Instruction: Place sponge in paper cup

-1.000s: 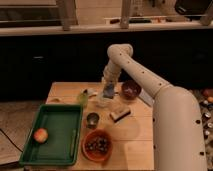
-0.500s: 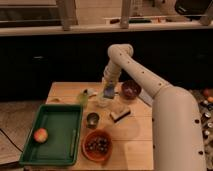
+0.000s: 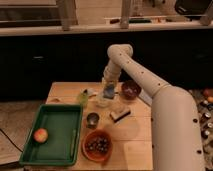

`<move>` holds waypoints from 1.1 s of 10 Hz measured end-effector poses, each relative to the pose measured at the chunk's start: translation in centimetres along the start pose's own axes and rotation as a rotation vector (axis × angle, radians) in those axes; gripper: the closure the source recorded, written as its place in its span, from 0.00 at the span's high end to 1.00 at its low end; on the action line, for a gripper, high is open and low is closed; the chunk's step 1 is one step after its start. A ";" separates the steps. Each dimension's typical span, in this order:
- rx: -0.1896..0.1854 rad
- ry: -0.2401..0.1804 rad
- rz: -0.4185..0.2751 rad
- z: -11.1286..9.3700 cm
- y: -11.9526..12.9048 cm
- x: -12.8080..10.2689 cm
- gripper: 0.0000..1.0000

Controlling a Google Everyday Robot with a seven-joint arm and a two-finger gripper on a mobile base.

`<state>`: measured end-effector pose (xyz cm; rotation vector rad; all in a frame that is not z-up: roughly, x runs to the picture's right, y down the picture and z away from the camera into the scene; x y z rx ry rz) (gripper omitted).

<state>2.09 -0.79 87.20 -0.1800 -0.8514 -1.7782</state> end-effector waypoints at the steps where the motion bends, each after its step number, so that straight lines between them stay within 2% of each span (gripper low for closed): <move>1: -0.002 -0.003 0.001 0.1 0.0 -0.1 0.00; 10: -0.020 -0.022 -0.040 0.4 -2.3 -1.0 0.01; 11: -0.021 -0.023 -0.050 0.5 -2.9 -0.7 0.07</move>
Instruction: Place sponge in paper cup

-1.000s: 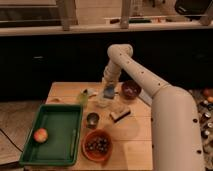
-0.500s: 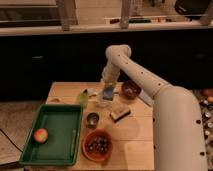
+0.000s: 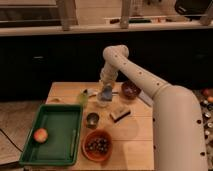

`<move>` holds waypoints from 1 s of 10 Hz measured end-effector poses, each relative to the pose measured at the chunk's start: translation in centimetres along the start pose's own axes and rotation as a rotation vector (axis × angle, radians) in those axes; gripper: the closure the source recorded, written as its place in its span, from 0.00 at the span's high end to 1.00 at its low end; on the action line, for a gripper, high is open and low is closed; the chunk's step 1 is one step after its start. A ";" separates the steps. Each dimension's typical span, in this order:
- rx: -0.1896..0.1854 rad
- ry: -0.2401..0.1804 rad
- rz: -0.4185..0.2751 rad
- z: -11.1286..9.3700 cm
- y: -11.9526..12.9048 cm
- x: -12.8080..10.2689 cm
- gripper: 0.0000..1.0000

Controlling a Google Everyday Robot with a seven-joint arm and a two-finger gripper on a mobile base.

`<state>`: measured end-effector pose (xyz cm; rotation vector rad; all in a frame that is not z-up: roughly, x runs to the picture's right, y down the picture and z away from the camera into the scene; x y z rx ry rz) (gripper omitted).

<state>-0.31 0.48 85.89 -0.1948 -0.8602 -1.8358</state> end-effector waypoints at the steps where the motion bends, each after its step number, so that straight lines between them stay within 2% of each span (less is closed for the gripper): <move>1: -0.002 -0.001 -0.005 0.0 -0.2 0.1 0.15; 7: -0.019 -0.016 -0.020 0.1 -1.4 -0.1 0.76; 10: -0.021 -0.013 -0.018 0.0 -1.4 -0.3 0.80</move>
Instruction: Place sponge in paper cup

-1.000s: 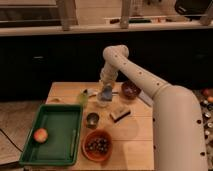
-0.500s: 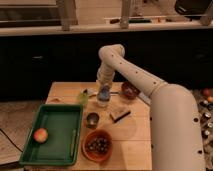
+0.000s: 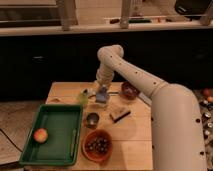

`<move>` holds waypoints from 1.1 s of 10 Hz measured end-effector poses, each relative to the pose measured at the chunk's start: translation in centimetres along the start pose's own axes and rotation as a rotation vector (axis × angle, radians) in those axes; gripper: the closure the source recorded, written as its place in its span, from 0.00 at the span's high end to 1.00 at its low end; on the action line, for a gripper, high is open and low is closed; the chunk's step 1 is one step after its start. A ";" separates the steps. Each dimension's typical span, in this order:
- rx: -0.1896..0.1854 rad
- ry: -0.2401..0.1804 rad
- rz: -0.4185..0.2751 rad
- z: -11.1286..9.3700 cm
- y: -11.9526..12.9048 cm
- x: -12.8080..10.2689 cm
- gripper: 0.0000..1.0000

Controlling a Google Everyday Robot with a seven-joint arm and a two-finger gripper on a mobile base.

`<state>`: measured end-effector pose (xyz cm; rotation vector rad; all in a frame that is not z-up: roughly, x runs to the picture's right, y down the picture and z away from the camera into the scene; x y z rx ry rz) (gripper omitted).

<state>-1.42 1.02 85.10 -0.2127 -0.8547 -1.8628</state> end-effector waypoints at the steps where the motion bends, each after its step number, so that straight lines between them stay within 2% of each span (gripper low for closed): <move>1: 0.000 0.001 0.000 -0.1 0.0 0.0 0.80; 11: -0.016 0.024 0.021 -1.8 1.6 1.0 0.80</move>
